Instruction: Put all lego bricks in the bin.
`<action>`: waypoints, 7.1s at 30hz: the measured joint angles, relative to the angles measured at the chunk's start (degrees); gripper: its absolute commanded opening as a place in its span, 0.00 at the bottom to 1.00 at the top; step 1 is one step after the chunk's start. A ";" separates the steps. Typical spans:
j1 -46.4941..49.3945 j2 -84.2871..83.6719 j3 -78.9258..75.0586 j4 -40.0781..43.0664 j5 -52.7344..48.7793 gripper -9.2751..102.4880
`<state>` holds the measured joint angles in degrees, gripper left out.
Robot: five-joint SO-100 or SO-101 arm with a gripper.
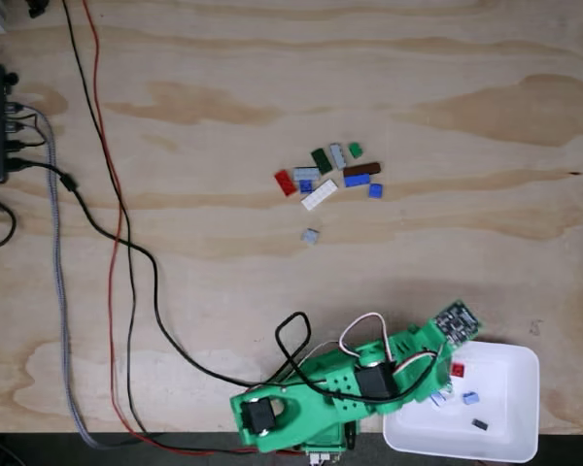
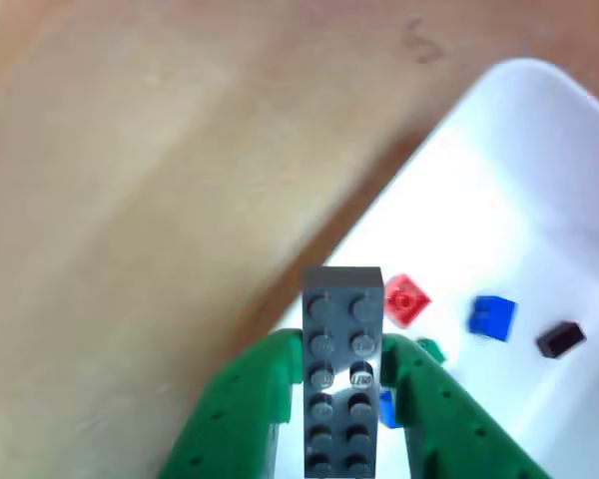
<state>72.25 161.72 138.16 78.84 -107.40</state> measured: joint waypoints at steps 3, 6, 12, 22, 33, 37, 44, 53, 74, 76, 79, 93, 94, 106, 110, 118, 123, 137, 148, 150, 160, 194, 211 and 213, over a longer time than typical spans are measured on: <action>5.71 -0.62 1.85 -2.11 -1.76 0.08; 7.29 -0.79 6.77 -4.31 -5.10 0.29; 7.03 -0.18 9.14 -5.71 -4.75 0.50; -26.10 -20.04 -7.91 -14.85 24.17 0.41; -63.72 -59.77 -16.17 -14.24 35.16 0.39; -68.38 -65.13 -16.35 -15.91 36.83 0.38; -72.69 -69.79 -19.69 -16.44 39.11 0.32; -74.09 -71.89 -20.21 -17.84 39.46 0.20; -35.95 -23.03 -16.96 -7.03 42.10 0.08; -24.43 -14.68 -11.95 -7.47 35.51 0.08; -7.73 -12.66 -5.89 -13.01 25.40 0.08; 15.47 -11.78 6.15 -24.70 8.17 0.61; 14.59 -11.78 6.15 -24.79 8.88 0.60; -18.11 -31.38 -3.25 -25.40 19.34 0.43; -33.84 -49.92 -6.94 -32.52 14.41 0.41; -46.85 -69.96 -10.81 -49.48 14.50 0.43; -50.10 -71.28 -11.51 -53.70 15.29 0.36; -55.20 -71.37 -11.43 -56.95 15.56 0.10; -55.63 -63.90 -8.70 -50.89 20.83 0.08; -54.93 -55.55 -7.82 -44.47 23.55 0.08; -17.40 -6.86 3.25 -17.31 15.82 0.08; -51.50 -58.71 -5.27 -47.37 18.90 0.38; -58.62 -74.36 -10.28 -65.92 17.14 0.34; -59.15 -74.53 -10.28 -66.53 17.14 0.29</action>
<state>13.10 87.19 127.88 12.30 -90.26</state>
